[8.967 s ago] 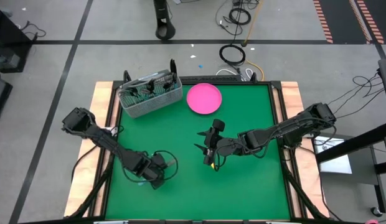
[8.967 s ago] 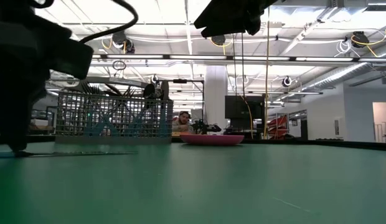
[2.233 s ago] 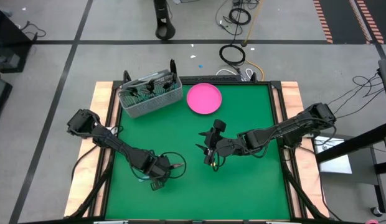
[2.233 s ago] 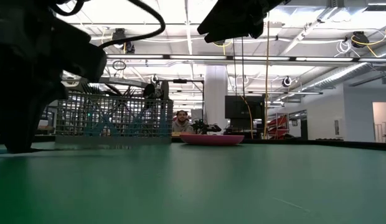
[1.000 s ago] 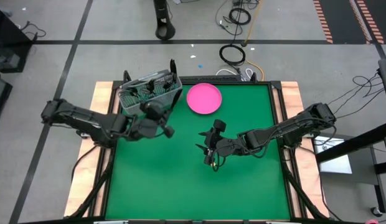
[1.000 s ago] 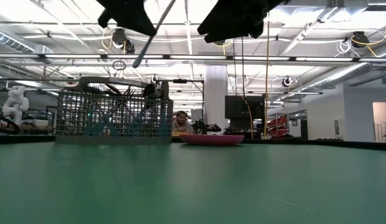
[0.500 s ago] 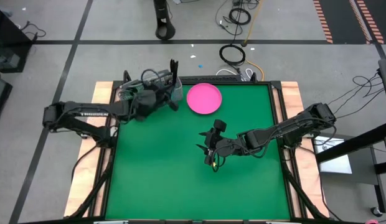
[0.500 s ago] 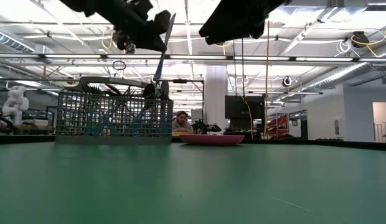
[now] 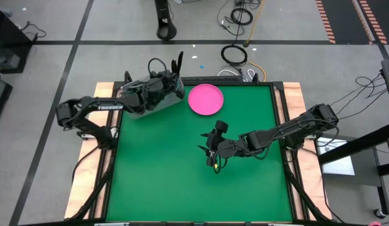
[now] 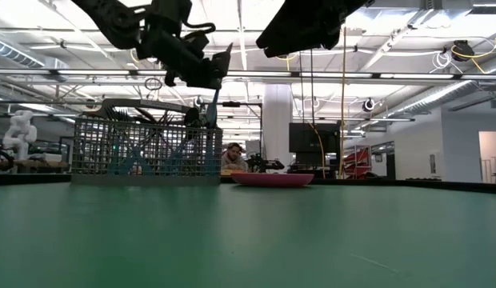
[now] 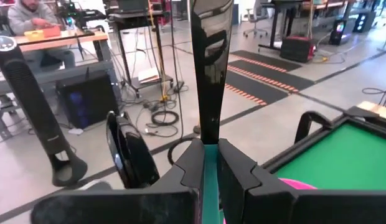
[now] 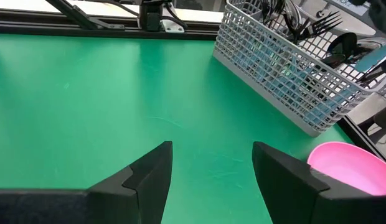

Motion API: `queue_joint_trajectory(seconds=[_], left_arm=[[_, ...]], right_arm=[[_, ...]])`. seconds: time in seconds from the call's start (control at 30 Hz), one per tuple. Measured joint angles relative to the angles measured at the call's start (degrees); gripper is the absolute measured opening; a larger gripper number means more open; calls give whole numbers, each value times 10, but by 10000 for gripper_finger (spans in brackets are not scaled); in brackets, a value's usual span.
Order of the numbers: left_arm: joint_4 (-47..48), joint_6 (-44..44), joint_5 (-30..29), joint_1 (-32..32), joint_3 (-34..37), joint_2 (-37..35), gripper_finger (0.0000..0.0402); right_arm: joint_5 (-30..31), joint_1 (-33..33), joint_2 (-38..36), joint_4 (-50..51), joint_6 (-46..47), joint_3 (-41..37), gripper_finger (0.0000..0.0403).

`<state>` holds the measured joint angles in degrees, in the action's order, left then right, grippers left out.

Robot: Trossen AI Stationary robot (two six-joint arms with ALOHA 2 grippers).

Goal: Sort silverware
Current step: Put the blue knife into the gray silverware holder

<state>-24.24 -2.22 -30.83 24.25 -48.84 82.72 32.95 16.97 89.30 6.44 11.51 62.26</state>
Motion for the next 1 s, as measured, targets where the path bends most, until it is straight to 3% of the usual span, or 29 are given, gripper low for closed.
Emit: queue_joint_trajectory(seconds=[0.37,1.0], left_arm=[[-25,-3,40,39,0,41,26],[-23,-4,46,38,0,56,30]], right_arm=[[0,0,0,17,5,0,210],[0,0,0,21,9,0,210]])
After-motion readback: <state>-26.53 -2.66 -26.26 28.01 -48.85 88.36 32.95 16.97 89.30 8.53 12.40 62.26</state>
